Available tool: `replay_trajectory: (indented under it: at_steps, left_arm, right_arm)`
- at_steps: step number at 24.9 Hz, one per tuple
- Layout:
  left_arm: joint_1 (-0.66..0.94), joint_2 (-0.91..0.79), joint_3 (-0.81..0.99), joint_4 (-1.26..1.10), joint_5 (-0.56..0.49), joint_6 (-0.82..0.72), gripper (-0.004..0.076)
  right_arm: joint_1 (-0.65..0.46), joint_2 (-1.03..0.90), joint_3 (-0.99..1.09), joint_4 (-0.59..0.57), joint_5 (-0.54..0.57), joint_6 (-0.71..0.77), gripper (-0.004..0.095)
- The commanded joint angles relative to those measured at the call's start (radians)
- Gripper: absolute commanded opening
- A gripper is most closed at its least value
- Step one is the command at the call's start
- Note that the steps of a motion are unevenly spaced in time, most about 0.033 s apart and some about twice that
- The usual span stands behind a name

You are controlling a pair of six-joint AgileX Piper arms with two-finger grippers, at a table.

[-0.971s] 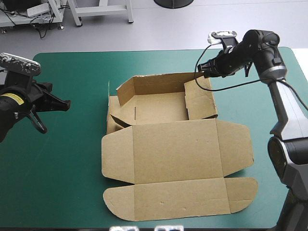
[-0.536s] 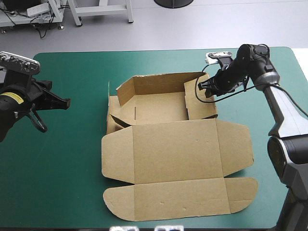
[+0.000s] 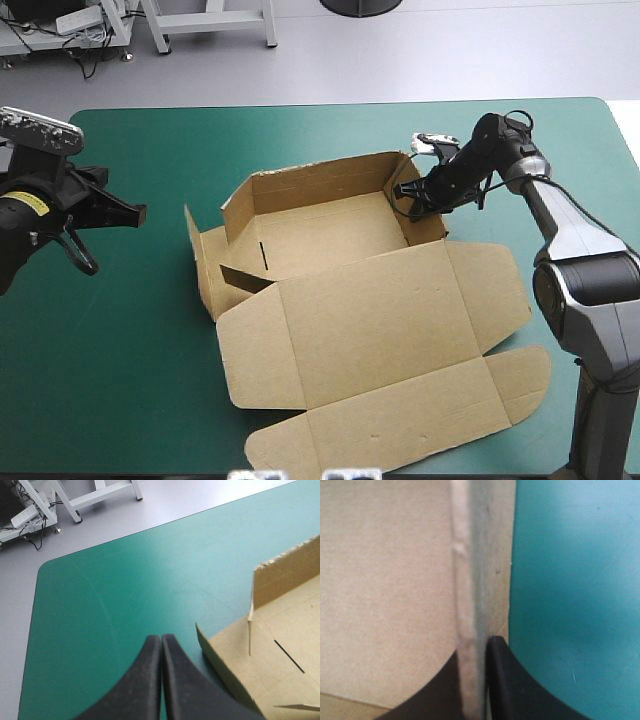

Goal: Fold the box

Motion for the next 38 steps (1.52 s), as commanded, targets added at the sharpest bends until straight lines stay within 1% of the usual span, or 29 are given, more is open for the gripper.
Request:
replay_trajectory:
  at_steps: [1,3,5,6,8,9,10,11,14,16,19,22,24,27,28,30,31,35,38]
  left_arm:
    - [0.002,-0.009,-0.03,-0.001,-0.092,-0.003,-0.0002]
    - [0.002,0.004,-0.03,0.01,-0.136,-0.014,-0.0002]
    - [0.002,0.022,-0.03,0.032,-0.222,-0.072,-0.0002]
    - [0.002,0.034,-0.03,0.07,-0.284,-0.134,-0.0002]
    - [0.002,0.052,-0.03,0.125,-0.37,-0.194,-0.0002]
    - [0.002,0.065,-0.03,0.16,-0.413,-0.234,-0.0002]
    - [0.002,0.071,-0.03,0.176,-0.431,-0.254,-0.0002]
    - [0.002,0.083,-0.03,0.204,-0.479,-0.313,-0.0002]
    - [0.002,0.105,-0.03,0.209,-0.527,-0.377,-0.0001]
    - [0.002,0.124,-0.03,0.157,-0.543,-0.385,-0.0001]
    - [0.002,0.144,-0.03,0.055,-0.554,-0.368,-0.0001]
    - [0.002,0.151,-0.03,-0.101,-0.557,-0.294,0.0015]
    - [0.002,0.153,-0.03,-0.245,-0.553,-0.177,0.0015]
    - [0.002,0.151,-0.03,-0.544,-0.517,0.042,0.0015]
    - [0.002,0.151,-0.03,-0.667,-0.489,0.141,0.0015]
    - [0.002,0.151,-0.03,-0.812,-0.437,0.258,0.0014]
    - [0.002,0.151,-0.03,-0.899,-0.395,0.327,0.0014]
    - [0.002,0.149,-0.03,-1.073,-0.292,0.457,0.0014]
    - [0.002,0.138,-0.03,-1.137,-0.215,0.5,0.0014]
  right_arm:
    - [0.001,-0.07,-0.031,0.09,-0.054,-0.006,0.0004]
    - [-0.001,-0.108,-0.064,0.115,-0.052,-0.006,0.0004]
    - [-0.014,-0.165,-0.112,0.136,-0.041,-0.006,0.0004]
    - [-0.03,-0.213,-0.152,0.137,-0.025,-0.006,0.0004]
    - [-0.07,-0.278,-0.205,0.137,0.003,0.015,0.0004]
    - [-0.112,-0.319,-0.24,0.137,0.024,0.033,0.0004]
    - [-0.128,-0.334,-0.253,0.144,0.04,0.033,0.0004]
    - [-0.172,-0.374,-0.274,0.157,0.061,0.038,0.0003]
    - [-0.247,-0.468,-0.274,0.19,0.061,0.033,0.0004]
    - [-0.287,-0.527,-0.274,0.216,0.061,0.029,0.0004]
    - [-0.301,-0.588,-0.27,0.217,0.061,0.01,0.0004]
    - [-0.301,-0.639,-0.27,0.203,0.061,-0.007,0.0003]
    - [-0.301,-0.663,-0.27,0.194,0.061,-0.009,0.0003]
    - [-0.301,-0.688,-0.269,0.169,0.061,-0.009,0.0002]
    - [-0.301,-0.693,-0.269,0.164,0.061,-0.009,0.0002]
    - [-0.301,-0.7,-0.263,0.162,0.061,-0.007,0.0002]
    - [-0.301,-0.708,-0.25,0.162,0.061,-0.007,0.0002]
    - [-0.301,-0.737,-0.178,0.143,0.061,-0.016,0.0001]
    - [-0.301,-0.766,-0.098,0.12,0.061,-0.036,0.0002]
